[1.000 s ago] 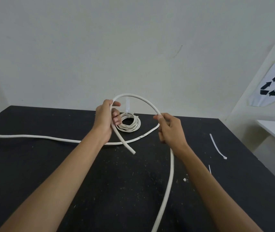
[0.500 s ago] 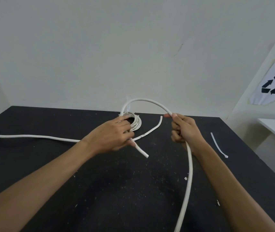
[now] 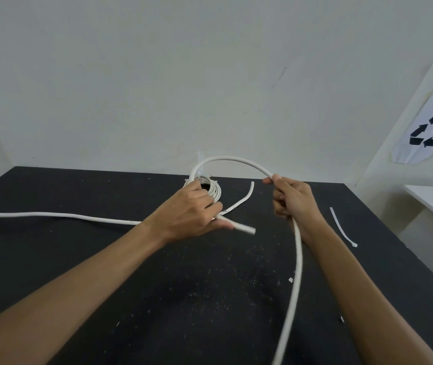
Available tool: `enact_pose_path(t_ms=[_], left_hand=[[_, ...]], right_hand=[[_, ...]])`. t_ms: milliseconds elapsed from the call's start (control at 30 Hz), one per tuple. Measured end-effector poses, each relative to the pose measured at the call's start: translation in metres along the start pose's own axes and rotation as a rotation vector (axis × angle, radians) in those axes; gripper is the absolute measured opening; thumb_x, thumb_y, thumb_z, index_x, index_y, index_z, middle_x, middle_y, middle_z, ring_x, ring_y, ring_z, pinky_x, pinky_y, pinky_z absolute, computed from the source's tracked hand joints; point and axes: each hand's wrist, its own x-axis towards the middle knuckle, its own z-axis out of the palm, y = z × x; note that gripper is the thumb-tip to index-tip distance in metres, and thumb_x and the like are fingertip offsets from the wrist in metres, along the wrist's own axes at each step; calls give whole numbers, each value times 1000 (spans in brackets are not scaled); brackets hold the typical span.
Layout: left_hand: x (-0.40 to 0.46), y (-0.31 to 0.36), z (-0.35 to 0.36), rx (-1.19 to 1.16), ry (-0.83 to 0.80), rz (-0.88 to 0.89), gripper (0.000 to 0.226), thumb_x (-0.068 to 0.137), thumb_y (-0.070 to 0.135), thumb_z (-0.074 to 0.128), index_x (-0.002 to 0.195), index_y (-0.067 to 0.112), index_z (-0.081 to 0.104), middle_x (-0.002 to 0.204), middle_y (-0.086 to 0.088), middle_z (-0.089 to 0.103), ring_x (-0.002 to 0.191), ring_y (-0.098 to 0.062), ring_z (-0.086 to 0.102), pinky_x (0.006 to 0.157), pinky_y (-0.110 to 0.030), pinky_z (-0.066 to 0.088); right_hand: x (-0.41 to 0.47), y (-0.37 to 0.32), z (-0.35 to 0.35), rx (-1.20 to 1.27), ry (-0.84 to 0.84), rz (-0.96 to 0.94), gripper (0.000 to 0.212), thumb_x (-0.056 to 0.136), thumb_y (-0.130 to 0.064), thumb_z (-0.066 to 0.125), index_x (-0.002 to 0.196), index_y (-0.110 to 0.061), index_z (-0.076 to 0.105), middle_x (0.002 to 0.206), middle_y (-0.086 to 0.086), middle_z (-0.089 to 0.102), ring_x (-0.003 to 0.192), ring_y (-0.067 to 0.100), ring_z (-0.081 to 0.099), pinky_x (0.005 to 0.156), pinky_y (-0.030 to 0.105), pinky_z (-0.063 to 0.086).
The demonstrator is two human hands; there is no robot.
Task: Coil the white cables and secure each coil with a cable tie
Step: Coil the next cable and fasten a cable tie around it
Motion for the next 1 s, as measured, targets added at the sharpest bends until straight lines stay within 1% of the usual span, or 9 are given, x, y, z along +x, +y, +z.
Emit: enact_pose_path(t_ms=[167, 267, 400, 500, 600, 733, 800, 900, 1000], left_hand=[[15, 16, 3, -47, 68, -329, 58, 107, 45, 64, 60, 11, 53, 49, -5, 44, 51, -24, 28, 64, -37, 34], [23, 20, 3, -82, 77, -450, 60, 108, 46, 61, 59, 13, 50, 48, -6, 45, 48, -29, 34, 59, -36, 30], [36, 38, 3, -182, 61, -619, 59, 108, 48, 58, 59, 18, 45, 48, -4, 44, 47, -30, 40, 62, -32, 21], [45, 53, 1, -352, 41, -851, 63, 109, 53, 52, 58, 18, 38, 47, 1, 38, 47, -27, 36, 53, -37, 28], [55, 64, 0, -530, -14, -1046, 66, 109, 55, 49, 56, 17, 47, 45, 3, 42, 46, -22, 44, 58, -43, 45], [67, 70, -2, -766, -82, -1257, 59, 109, 54, 48, 62, 26, 70, 46, 3, 56, 54, -11, 56, 69, -37, 49], [71, 69, -1, -920, -129, -1355, 60, 108, 54, 49, 63, 25, 76, 50, 4, 64, 62, -14, 63, 72, -35, 50], [77, 67, -3, -1174, -164, -1485, 60, 108, 51, 53, 66, 13, 75, 55, 1, 69, 59, -17, 67, 60, -29, 53], [77, 68, -9, -1312, -174, -1497, 60, 108, 47, 56, 71, 4, 75, 64, -9, 73, 55, -14, 66, 52, -21, 51]], right_hand=[[-3, -3, 15, -71, 95, -53, 33, 112, -27, 55, 98, -6, 75, 62, -2, 41, 54, 13, 42, 46, 29, 45], [-5, -2, 20, -116, 154, -79, 33, 112, -28, 56, 96, -9, 79, 71, 2, 47, 67, 12, 52, 57, 31, 60], [-10, 1, 36, -4, 194, -59, 34, 113, -26, 54, 95, -8, 76, 80, 5, 51, 76, 12, 58, 77, 38, 67], [-12, 7, 48, 92, 194, -43, 35, 114, -26, 51, 101, -3, 74, 81, 6, 56, 75, 14, 68, 83, 39, 67], [-17, 13, 55, 146, 175, -43, 38, 115, -25, 47, 106, 1, 73, 81, 8, 61, 81, 19, 74, 85, 40, 67], [-25, 13, 66, 77, 145, -76, 43, 116, -24, 40, 107, -3, 75, 89, 9, 75, 89, 19, 77, 76, 26, 62], [-27, 13, 69, 36, 137, -77, 46, 117, -29, 38, 107, -4, 76, 96, 12, 78, 84, 15, 76, 67, 20, 58], [-32, 11, 71, 17, 81, -45, 56, 117, -40, 38, 104, 1, 74, 78, 23, 69, 57, 19, 65, 50, 27, 54], [-31, 14, 69, 73, 23, 22, 62, 114, -46, 44, 97, 4, 75, 58, 17, 49, 46, 25, 50, 45, 34, 49]])
